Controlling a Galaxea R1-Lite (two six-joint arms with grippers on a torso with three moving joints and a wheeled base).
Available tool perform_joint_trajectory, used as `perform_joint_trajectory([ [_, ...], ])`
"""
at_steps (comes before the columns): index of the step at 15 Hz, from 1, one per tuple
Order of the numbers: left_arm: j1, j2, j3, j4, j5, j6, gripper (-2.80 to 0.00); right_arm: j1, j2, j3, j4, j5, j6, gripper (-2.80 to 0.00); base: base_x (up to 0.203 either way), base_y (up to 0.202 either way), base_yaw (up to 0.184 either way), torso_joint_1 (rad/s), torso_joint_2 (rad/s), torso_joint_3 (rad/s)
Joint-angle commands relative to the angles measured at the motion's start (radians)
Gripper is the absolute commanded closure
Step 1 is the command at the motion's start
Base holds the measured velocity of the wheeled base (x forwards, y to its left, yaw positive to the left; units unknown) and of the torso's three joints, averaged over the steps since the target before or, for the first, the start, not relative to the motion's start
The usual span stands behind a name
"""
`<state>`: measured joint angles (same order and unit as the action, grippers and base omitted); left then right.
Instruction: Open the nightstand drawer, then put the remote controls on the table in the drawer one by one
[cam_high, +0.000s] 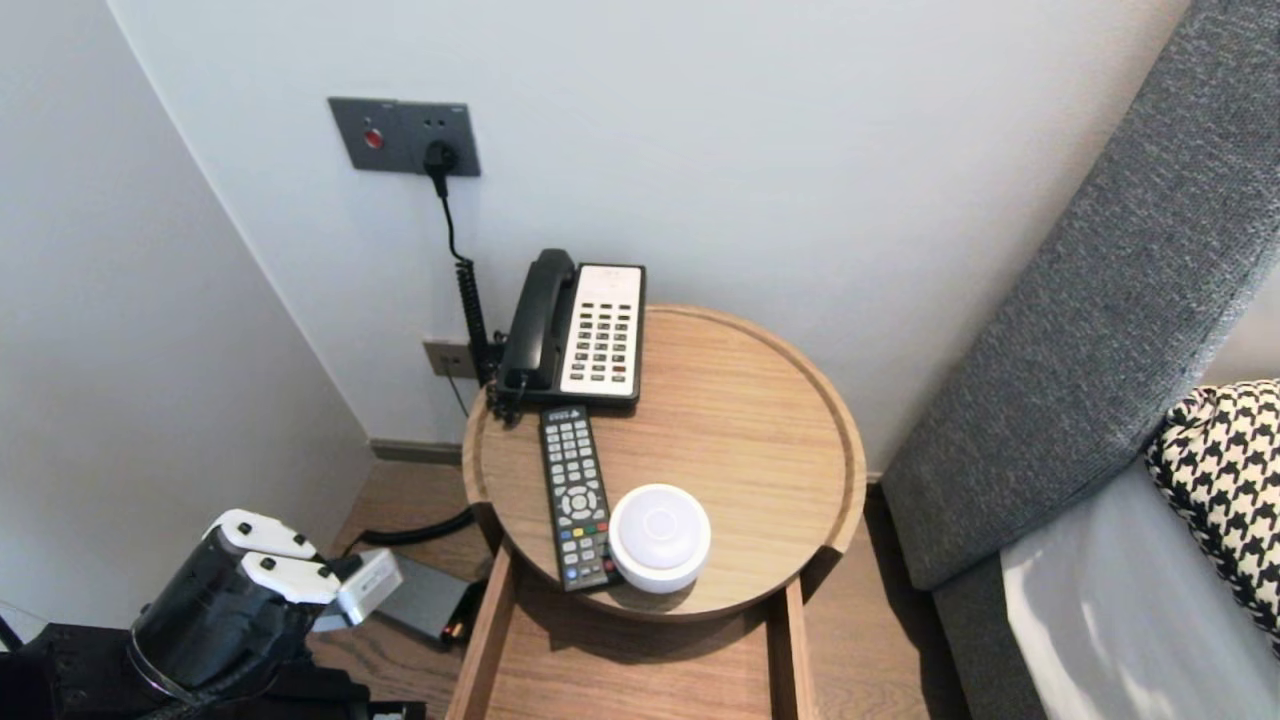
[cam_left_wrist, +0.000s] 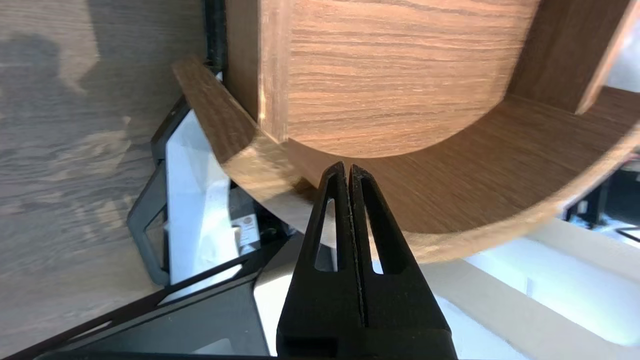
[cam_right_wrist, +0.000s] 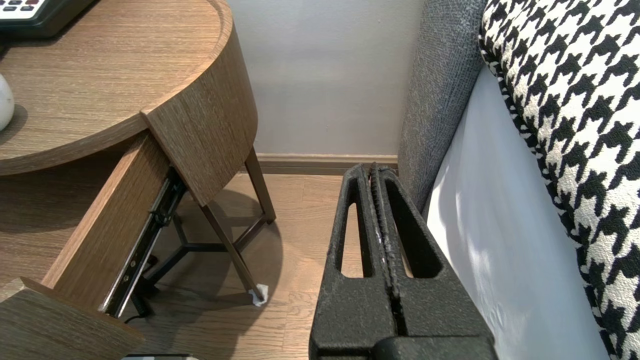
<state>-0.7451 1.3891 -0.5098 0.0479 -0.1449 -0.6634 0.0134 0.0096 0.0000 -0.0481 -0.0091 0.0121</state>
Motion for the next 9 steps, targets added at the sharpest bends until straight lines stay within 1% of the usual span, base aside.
perform_joint_trajectory([
  [1, 0.002, -0.025, -0.024, -0.006, 0.002, -0.005, 0.00, 0.000, 0.000, 0.026, -0.001, 0.000, 0.000, 0.00, 0.000, 0.000, 0.000, 0.000, 0.00, 0.000],
  [5, 0.018, -0.041, -0.132, 0.027, 0.013, -0.008, 0.00, 0.000, 0.000, 0.026, -0.001, 0.000, 0.000, 0.00, 0.000, 0.000, 0.000, 0.000, 0.00, 0.000],
  [8, 0.065, -0.033, -0.293, 0.139, 0.014, -0.008, 0.00, 0.000, 0.000, 0.026, -0.001, 0.000, 0.000, 0.00, 0.000, 0.000, 0.000, 0.000, 0.00, 0.000],
  [9, 0.080, -0.024, -0.374, 0.192, 0.015, -0.008, 0.00, 0.000, 0.000, 0.026, -0.001, 0.000, 0.000, 0.00, 0.000, 0.000, 0.000, 0.000, 0.00, 0.000],
])
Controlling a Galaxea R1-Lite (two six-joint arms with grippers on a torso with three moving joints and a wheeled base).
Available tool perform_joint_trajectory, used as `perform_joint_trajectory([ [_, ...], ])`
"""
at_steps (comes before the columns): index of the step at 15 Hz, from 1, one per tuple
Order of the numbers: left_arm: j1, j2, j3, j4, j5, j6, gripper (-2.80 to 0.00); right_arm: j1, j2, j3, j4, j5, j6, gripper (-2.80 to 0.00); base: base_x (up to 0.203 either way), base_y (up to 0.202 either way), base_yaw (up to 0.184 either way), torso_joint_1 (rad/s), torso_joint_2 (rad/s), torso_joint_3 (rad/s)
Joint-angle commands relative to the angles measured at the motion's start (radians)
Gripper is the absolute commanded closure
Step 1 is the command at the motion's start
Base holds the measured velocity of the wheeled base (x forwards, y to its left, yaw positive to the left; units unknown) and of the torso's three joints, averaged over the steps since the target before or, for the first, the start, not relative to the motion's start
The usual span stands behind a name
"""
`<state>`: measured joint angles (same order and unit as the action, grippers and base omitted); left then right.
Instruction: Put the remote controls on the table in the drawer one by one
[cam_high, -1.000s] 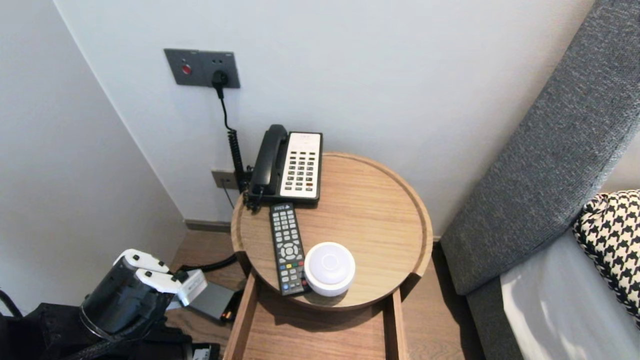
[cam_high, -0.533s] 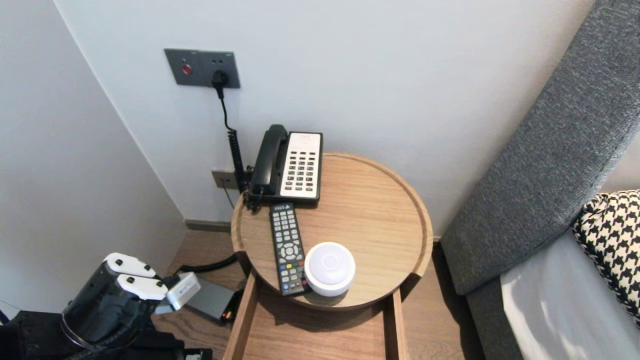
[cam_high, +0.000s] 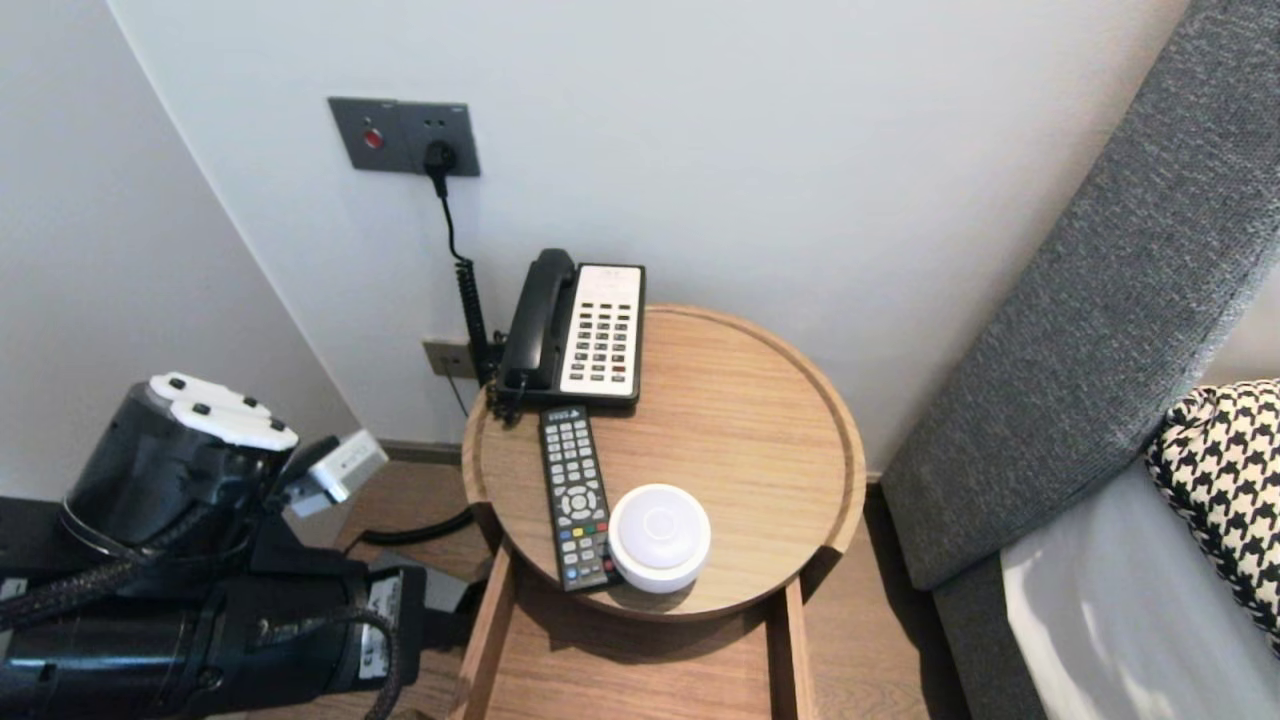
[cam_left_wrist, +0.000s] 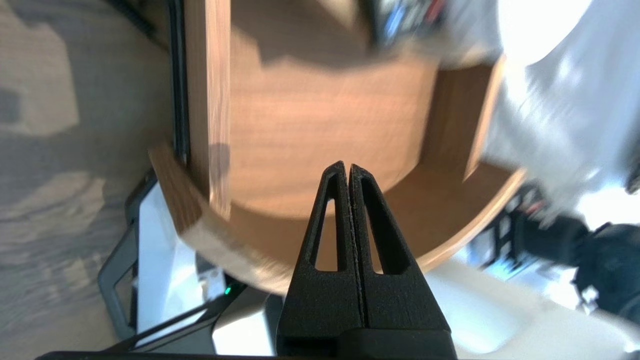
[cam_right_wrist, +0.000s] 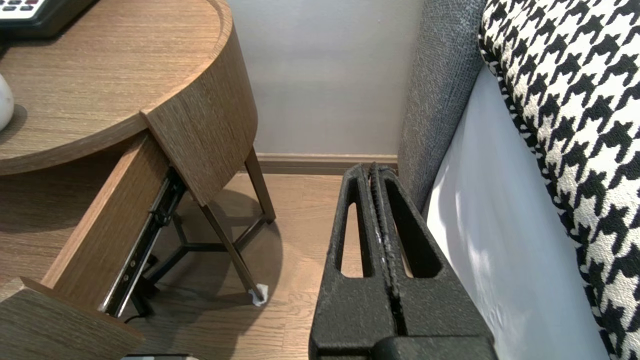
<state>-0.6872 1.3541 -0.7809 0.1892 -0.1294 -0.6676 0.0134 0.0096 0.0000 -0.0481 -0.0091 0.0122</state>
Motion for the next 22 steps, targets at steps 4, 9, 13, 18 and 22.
perform_joint_trajectory([
  [4, 0.040, 0.147, -0.360, 0.229, 0.067, -0.007, 0.00, 0.000, 0.000, 0.026, -0.001, 0.000, 0.000, 0.00, 0.000, 0.000, 0.000, 0.000, 0.00, 0.000],
  [9, 0.026, 0.358, -0.625, 0.381, 0.217, -0.086, 0.00, 0.000, 0.000, 0.026, -0.001, 0.000, 0.000, 0.00, 0.000, 0.000, 0.000, 0.000, 0.00, 0.000],
  [13, -0.020, 0.481, -0.765, 0.460, 0.289, -0.148, 0.00, 0.000, 0.000, 0.026, -0.001, 0.000, 0.000, 0.00, 0.000, 0.000, 0.000, 0.000, 0.00, 0.000],
  [18, -0.072, 0.559, -0.846, 0.535, 0.364, -0.239, -2.80, 0.000, 0.000, 0.026, -0.001, 0.000, 0.000, 0.00, 0.000, 0.000, 0.000, 0.000, 0.00, 0.000],
  [22, -0.104, 0.613, -0.883, 0.552, 0.457, -0.260, -2.80, 0.000, 0.000, 0.026, -0.001, 0.000, 0.000, 0.00, 0.000, 0.000, 0.000, 0.000, 0.00, 0.000],
])
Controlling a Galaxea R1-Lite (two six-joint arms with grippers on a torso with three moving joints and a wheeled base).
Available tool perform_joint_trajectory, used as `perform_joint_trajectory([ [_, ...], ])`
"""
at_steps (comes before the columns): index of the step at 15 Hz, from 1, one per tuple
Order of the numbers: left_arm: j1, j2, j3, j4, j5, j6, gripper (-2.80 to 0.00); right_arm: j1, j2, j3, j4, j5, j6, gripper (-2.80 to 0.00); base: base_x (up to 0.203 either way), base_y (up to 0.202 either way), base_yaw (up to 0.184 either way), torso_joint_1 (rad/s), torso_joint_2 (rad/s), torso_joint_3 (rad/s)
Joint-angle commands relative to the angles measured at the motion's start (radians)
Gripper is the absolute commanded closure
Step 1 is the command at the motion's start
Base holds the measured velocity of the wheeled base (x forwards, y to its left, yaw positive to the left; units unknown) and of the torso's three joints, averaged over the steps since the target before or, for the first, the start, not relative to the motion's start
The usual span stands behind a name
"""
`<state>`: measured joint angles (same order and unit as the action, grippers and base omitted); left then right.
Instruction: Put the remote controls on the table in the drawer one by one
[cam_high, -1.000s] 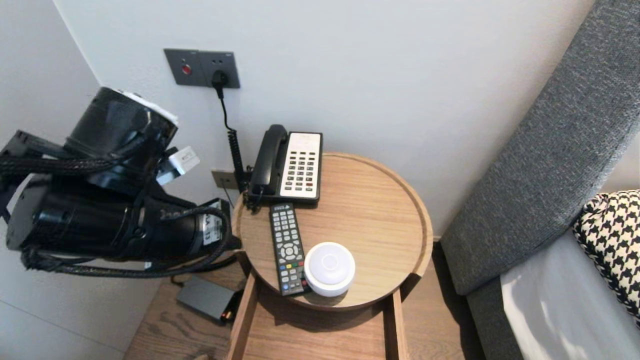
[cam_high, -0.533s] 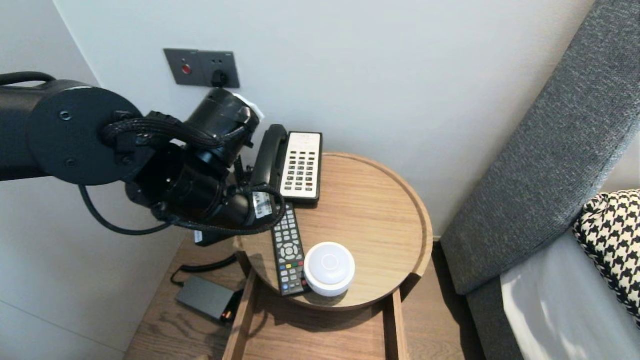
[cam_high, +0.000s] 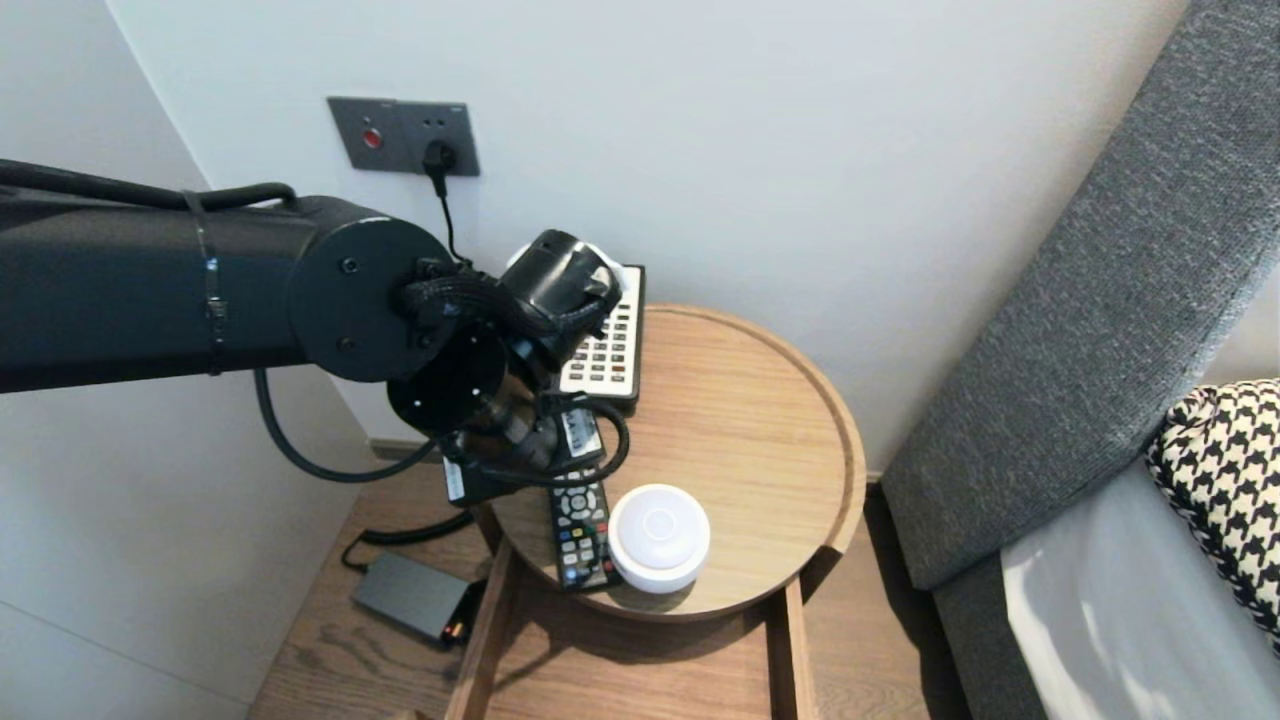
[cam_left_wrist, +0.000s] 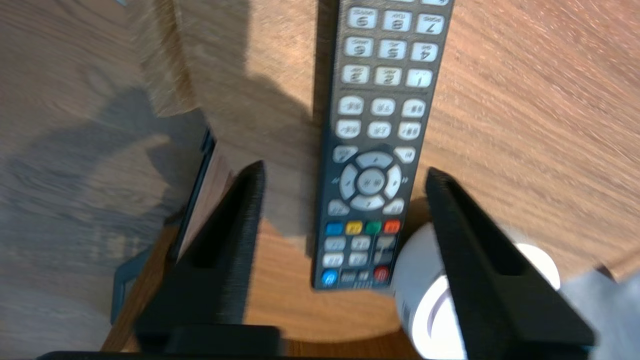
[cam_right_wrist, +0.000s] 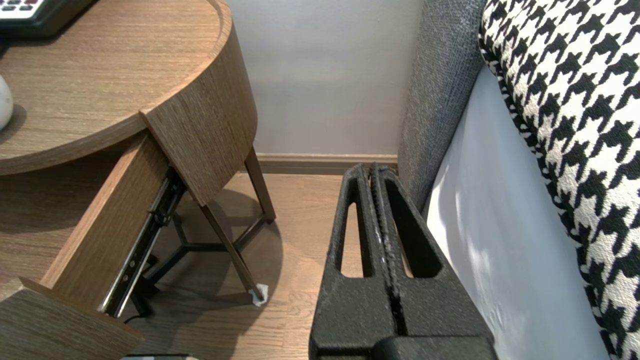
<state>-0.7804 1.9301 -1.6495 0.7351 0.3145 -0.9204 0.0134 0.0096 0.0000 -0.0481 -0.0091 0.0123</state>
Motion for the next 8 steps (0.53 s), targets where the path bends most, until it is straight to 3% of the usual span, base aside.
perform_joint_trajectory([
  [1, -0.013, 0.046, -0.023, 0.009, 0.026, -0.014, -2.80, 0.000, 0.000, 0.026, -0.001, 0.000, 0.000, 0.00, 0.000, 0.000, 0.000, 0.000, 0.00, 0.000],
  [8, -0.014, 0.110, -0.068, 0.006, 0.089, -0.017, -2.80, 0.000, 0.000, 0.026, -0.001, 0.000, 0.000, 0.00, 0.000, 0.000, 0.000, 0.000, 0.00, 0.000],
])
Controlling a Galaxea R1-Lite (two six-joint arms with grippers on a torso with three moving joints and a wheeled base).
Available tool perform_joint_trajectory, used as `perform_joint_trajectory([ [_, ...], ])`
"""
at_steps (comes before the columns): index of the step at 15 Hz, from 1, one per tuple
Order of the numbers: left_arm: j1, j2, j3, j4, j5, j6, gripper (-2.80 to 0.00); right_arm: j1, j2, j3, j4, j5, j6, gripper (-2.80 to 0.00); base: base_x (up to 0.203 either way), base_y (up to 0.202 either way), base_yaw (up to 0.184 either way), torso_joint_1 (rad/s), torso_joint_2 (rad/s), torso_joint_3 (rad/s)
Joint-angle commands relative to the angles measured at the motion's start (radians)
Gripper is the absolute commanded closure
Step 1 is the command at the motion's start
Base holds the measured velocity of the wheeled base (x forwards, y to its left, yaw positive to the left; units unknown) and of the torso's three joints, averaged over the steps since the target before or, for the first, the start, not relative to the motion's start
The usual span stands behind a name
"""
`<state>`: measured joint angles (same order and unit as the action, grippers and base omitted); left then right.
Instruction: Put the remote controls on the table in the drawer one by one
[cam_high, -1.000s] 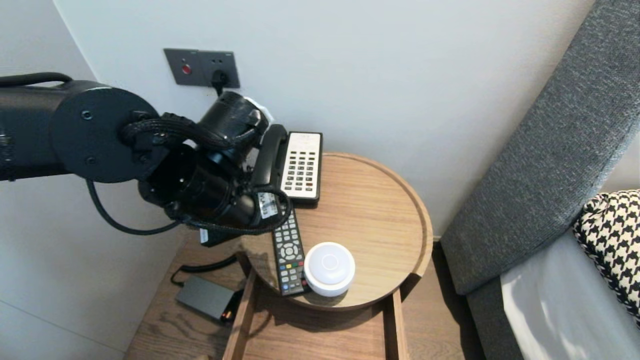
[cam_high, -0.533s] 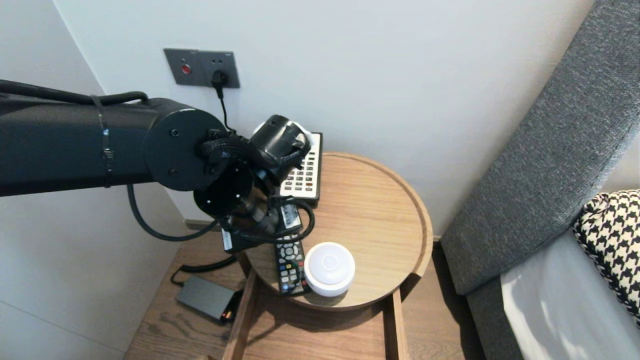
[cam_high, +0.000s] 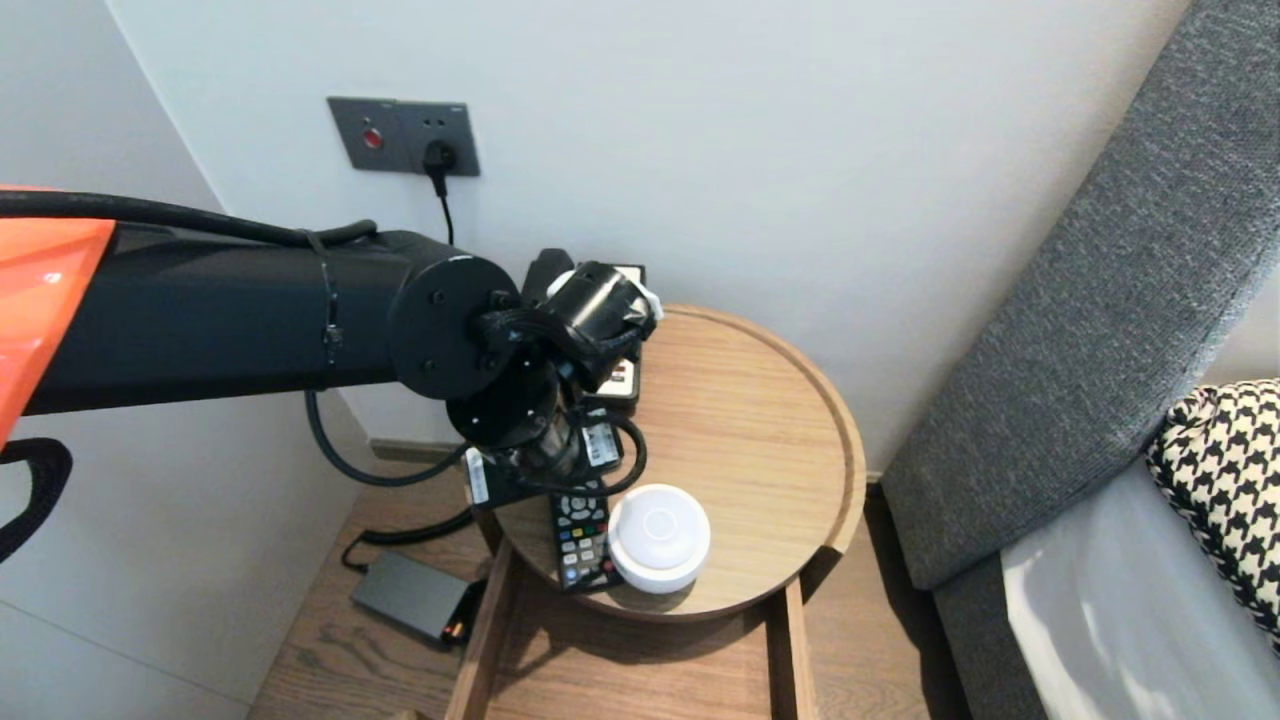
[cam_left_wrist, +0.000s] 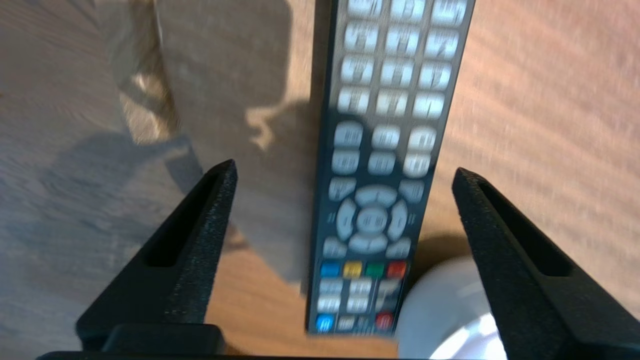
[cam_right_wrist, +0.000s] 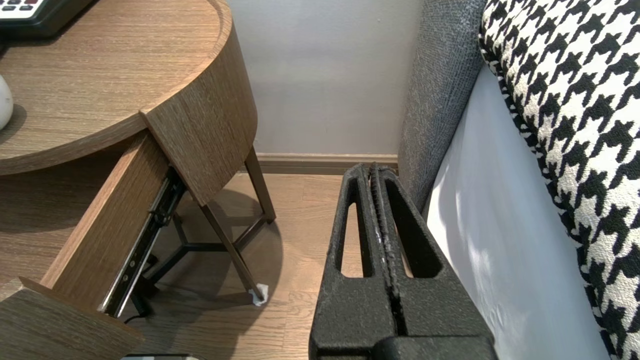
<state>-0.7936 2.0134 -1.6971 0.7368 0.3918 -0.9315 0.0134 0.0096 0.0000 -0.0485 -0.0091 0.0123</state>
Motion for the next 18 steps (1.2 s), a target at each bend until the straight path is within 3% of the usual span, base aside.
perform_joint_trajectory([
  [1, -0.001, 0.033, -0.033, 0.004, 0.014, -0.006, -2.80, 0.000, 0.000, 0.026, -0.001, 0.000, 0.000, 0.00, 0.000, 0.000, 0.000, 0.000, 0.00, 0.000],
  [13, -0.016, 0.093, -0.076, 0.013, 0.053, 0.003, -2.80, 0.000, 0.000, 0.026, -0.001, 0.000, 0.000, 0.00, 0.000, 0.000, 0.000, 0.000, 0.00, 0.000],
  [14, -0.016, 0.094, -0.076, 0.013, 0.055, 0.005, 0.00, 0.000, 0.000, 0.026, -0.001, 0.000, 0.000, 0.00, 0.000, 0.000, 0.000, 0.000, 0.00, 0.000],
  [18, -0.019, 0.100, -0.075, 0.012, 0.055, 0.005, 0.00, 0.000, 0.000, 0.026, -0.001, 0.000, 0.000, 0.00, 0.000, 0.000, 0.000, 0.000, 0.00, 0.000],
])
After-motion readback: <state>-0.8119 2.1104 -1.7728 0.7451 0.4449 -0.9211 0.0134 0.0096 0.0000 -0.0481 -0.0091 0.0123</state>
